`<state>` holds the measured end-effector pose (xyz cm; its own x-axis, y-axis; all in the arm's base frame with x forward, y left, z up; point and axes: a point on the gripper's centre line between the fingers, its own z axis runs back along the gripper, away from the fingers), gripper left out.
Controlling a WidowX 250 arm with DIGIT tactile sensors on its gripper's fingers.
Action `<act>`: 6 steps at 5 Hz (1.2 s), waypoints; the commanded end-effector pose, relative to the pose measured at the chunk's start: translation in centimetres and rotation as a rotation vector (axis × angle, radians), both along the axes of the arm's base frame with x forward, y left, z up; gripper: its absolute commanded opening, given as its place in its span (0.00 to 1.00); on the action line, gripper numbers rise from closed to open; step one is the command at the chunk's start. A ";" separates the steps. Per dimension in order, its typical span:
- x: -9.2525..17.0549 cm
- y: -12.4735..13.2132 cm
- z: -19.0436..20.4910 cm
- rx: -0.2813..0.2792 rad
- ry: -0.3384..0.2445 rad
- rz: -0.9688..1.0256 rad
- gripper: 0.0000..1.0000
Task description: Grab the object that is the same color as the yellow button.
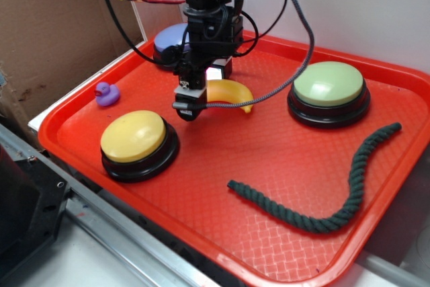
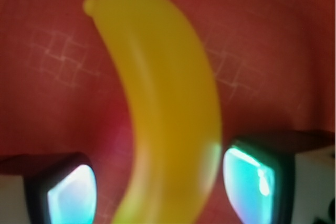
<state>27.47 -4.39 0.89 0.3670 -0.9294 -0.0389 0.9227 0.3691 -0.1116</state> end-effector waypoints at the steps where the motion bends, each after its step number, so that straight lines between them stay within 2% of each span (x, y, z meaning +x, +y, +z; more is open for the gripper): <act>1: -0.9 -0.7 -0.4 -0.001 0.006 0.097 0.00; 2: -1.0 0.0 0.7 0.052 0.019 0.197 0.00; 3: -2.7 2.4 5.6 0.089 -0.020 0.449 0.00; 4: -6.6 2.9 10.5 0.102 -0.053 0.701 0.00; 5: -9.2 1.4 15.4 0.043 -0.085 0.953 0.00; 6: -9.0 -1.3 20.3 0.002 -0.120 1.148 0.00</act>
